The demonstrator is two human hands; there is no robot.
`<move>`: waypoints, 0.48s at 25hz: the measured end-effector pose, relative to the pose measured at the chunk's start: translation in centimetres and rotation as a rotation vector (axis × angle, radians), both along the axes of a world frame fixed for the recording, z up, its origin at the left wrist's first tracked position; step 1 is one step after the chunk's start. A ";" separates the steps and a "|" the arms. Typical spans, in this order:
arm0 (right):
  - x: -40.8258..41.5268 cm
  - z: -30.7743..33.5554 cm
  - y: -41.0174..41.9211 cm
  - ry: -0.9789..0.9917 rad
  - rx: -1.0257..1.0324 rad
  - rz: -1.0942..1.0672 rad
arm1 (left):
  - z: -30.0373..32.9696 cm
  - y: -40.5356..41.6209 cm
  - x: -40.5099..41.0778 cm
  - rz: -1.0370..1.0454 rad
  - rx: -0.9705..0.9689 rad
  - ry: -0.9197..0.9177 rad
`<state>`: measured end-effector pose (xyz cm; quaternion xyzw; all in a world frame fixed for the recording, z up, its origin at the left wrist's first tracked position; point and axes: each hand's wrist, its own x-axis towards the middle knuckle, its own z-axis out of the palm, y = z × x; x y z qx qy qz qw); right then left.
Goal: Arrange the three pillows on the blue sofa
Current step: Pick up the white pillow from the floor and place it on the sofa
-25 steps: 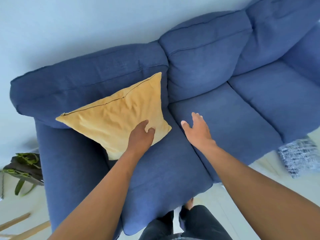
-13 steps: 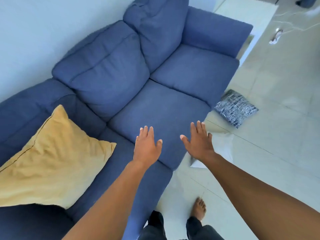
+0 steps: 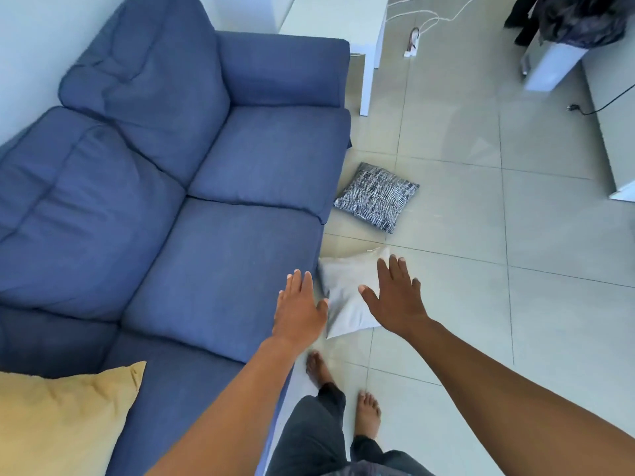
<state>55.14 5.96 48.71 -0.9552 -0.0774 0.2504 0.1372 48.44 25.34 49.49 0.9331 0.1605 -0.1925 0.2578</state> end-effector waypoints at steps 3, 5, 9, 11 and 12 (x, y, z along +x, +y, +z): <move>2.2 -1.3 -1.3 0.047 -0.007 -0.054 | -1.8 -0.7 3.7 -0.064 -0.005 0.054; 4.0 -2.5 -2.0 0.054 -0.015 -0.096 | -3.2 -0.9 6.4 -0.099 -0.004 0.076; 9.0 -5.9 -2.3 0.086 -0.029 -0.141 | -6.9 -1.0 11.7 -0.108 -0.022 0.135; 11.0 -8.6 -2.4 0.110 -0.024 -0.153 | -9.7 -1.1 13.6 -0.087 -0.034 0.180; 11.9 -10.3 -2.5 0.131 -0.024 -0.163 | -11.4 -1.2 14.4 -0.073 -0.042 0.216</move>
